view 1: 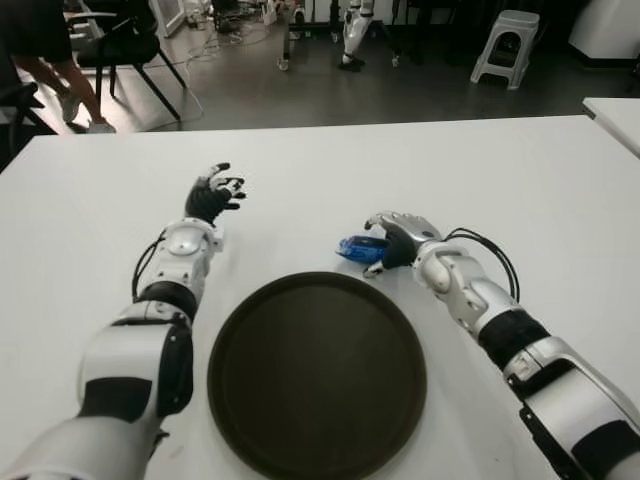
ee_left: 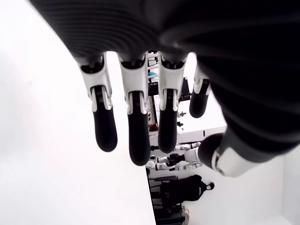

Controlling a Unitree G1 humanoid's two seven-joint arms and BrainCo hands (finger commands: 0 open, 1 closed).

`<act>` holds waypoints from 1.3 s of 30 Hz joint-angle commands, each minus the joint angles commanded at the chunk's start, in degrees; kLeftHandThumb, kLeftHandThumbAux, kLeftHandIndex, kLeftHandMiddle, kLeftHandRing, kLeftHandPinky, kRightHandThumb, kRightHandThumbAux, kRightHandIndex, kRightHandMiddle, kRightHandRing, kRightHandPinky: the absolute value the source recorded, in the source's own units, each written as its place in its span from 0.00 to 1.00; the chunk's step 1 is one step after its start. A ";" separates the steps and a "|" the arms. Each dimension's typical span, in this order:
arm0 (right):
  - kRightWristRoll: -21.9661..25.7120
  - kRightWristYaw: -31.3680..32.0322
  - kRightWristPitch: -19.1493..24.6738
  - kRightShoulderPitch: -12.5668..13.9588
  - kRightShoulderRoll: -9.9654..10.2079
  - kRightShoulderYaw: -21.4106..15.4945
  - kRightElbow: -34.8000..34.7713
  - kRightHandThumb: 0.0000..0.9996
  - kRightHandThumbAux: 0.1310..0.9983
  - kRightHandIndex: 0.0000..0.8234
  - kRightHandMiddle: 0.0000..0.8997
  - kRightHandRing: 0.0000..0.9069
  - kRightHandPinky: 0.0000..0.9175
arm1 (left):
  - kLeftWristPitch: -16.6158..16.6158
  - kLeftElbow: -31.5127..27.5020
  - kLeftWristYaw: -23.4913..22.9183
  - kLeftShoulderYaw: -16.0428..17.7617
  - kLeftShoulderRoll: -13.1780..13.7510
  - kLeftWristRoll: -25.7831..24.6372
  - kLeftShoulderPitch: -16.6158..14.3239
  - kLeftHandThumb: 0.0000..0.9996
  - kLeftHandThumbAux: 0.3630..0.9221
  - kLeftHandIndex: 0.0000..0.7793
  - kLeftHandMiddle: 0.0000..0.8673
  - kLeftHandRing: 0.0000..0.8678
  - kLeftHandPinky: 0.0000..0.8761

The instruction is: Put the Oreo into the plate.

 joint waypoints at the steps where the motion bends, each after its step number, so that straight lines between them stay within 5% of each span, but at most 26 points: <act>1: -0.09 0.62 0.05 -0.09 -0.15 0.12 -0.28 0.00 0.71 0.30 0.27 0.29 0.27 | -0.01 -0.01 -0.07 0.02 -0.02 -0.04 0.00 0.51 0.47 0.20 0.36 0.41 0.40; 16: -1.62 6.07 1.45 -1.14 -2.55 1.90 -4.11 0.00 0.70 0.27 0.26 0.26 0.25 | -0.23 -0.10 -0.11 0.29 -0.32 -0.26 -0.07 0.52 0.47 0.20 0.35 0.41 0.41; 23: -4.86 7.30 -0.50 -1.92 -5.14 4.42 -6.20 0.03 0.60 0.30 0.31 0.33 0.35 | -0.11 -0.11 -0.15 0.53 -0.63 -0.51 -0.09 0.54 0.46 0.19 0.36 0.41 0.41; 27: -5.63 7.95 -2.21 -1.98 -6.38 4.97 -7.33 0.33 0.63 0.43 0.38 0.40 0.44 | -0.26 -0.16 -0.09 0.58 -0.82 -0.57 -0.10 0.54 0.47 0.20 0.36 0.41 0.40; 29: -5.60 7.86 -2.92 -1.97 -6.79 4.99 -7.67 0.60 0.64 0.48 0.45 0.45 0.47 | -0.34 -0.18 -0.08 0.62 -0.89 -0.60 -0.09 0.54 0.47 0.20 0.36 0.41 0.40; 31: -5.42 6.90 -3.89 -2.31 -6.82 4.90 -7.03 0.71 0.64 0.49 0.48 0.46 0.45 | -0.35 -0.20 -0.14 0.66 -0.95 -0.66 -0.10 0.53 0.47 0.20 0.36 0.41 0.40; 38: -4.69 3.21 -5.92 -1.96 -6.68 4.03 -6.11 0.82 0.64 0.47 0.55 0.48 0.27 | -0.07 -0.18 -0.13 0.57 -0.96 -0.73 -0.20 0.52 0.47 0.19 0.36 0.41 0.41; 39: -4.31 2.58 -6.22 -1.84 -6.57 3.72 -5.97 0.83 0.64 0.47 0.56 0.55 0.25 | -0.04 -0.18 -0.10 0.53 -0.96 -0.70 -0.22 0.52 0.48 0.19 0.36 0.41 0.41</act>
